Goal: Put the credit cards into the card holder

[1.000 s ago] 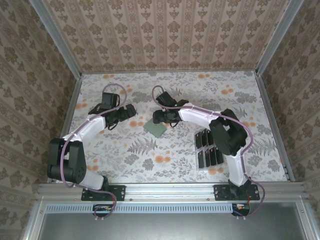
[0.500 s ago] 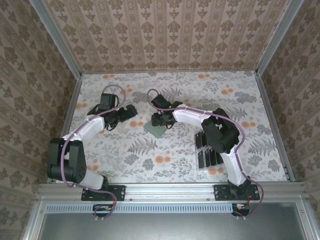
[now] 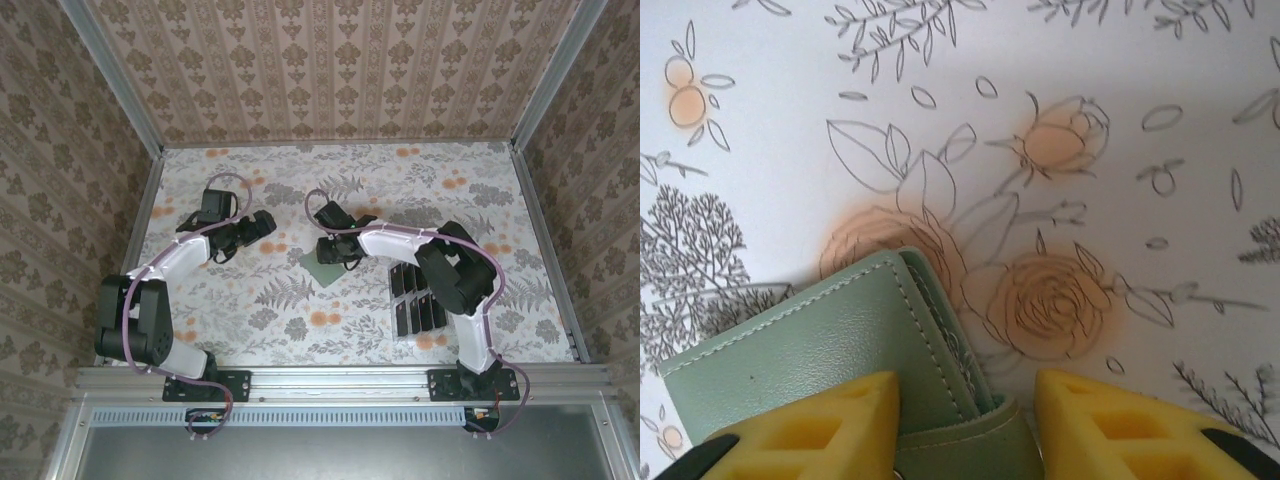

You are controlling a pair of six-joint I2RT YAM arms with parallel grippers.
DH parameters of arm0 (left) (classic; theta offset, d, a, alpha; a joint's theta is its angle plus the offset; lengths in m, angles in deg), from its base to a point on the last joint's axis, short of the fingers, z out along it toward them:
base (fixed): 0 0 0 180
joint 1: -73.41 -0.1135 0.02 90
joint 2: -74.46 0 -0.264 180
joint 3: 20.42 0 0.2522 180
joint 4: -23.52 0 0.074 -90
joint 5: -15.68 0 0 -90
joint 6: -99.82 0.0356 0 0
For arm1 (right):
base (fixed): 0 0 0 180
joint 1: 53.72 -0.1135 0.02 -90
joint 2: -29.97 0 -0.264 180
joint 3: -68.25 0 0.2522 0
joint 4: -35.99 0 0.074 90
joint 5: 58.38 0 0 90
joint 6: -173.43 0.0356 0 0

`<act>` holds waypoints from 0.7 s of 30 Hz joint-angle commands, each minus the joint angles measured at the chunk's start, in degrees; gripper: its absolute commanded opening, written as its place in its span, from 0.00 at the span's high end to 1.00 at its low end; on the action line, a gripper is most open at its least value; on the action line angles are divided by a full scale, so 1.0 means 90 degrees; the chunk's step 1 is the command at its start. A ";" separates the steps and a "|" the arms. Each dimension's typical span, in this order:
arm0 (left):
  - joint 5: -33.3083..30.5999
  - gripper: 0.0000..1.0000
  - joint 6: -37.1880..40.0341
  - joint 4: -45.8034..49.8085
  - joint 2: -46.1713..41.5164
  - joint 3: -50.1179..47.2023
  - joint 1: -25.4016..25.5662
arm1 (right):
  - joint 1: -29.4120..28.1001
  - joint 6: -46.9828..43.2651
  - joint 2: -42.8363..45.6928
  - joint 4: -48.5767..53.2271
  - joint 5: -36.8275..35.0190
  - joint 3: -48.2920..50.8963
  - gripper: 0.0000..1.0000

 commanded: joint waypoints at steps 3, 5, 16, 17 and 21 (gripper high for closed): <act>0.0112 0.00 -0.0210 -0.0068 0.0034 0.0013 0.0117 | -0.0141 0.0294 0.0471 0.0064 -0.0024 0.0633 0.61; 0.0098 0.00 -0.0255 -0.0078 0.0030 0.0030 0.0192 | -0.0195 0.0447 0.0655 0.0023 -0.0036 0.0847 0.61; 0.0088 0.00 -0.0348 -0.0069 0.0056 0.0048 0.0555 | -0.0857 0.1820 0.1277 -0.0322 -0.0031 0.1699 0.49; 0.0088 0.00 -0.0361 -0.0069 0.0054 0.0036 0.0577 | -0.0922 0.1875 0.1322 -0.0322 -0.0071 0.1695 0.45; 0.0098 0.00 -0.0401 -0.0059 -0.0017 -0.0072 0.0665 | -0.1123 0.1803 0.1667 0.0037 -0.0597 0.1572 0.36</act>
